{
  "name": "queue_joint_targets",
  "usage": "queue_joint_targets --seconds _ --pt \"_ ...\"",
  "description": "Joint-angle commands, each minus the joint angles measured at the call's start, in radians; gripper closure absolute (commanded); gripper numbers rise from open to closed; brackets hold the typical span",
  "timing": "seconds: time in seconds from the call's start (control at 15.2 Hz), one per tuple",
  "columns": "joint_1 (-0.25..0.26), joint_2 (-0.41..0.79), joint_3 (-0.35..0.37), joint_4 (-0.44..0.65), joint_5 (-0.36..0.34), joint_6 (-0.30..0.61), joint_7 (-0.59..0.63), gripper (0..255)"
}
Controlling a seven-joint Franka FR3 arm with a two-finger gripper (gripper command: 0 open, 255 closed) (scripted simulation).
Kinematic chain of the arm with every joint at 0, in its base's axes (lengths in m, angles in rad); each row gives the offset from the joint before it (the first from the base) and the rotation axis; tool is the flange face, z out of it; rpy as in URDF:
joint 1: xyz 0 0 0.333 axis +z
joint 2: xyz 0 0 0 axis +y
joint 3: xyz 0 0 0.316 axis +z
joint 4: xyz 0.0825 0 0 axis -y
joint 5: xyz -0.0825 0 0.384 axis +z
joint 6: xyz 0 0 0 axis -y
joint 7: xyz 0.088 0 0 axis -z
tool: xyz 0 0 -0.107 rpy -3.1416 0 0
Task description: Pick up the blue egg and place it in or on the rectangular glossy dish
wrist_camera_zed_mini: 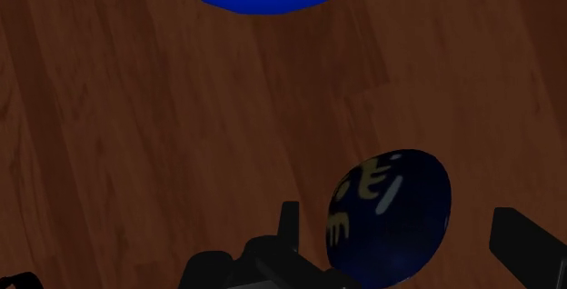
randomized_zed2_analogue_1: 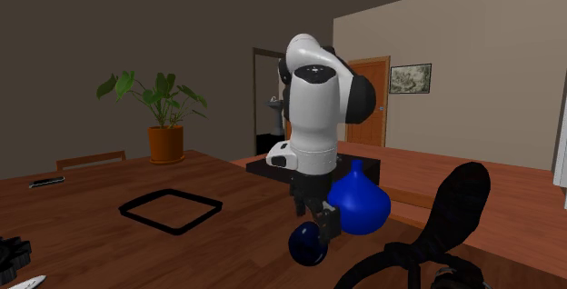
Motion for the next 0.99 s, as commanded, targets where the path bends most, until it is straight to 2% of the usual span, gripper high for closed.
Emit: queue_joint_targets --seconds 0.0,0.46,0.53,0.92 --pt "-0.002 0.003 -0.001 -0.010 -0.001 0.014 0.000 0" --pt "-0.002 0.003 -0.001 -0.010 -0.001 0.013 0.000 0" --pt "-0.002 0.003 -0.001 -0.010 -0.001 0.013 0.000 255" --pt "-0.001 0.005 -0.001 -0.007 -0.001 0.012 0.001 255"
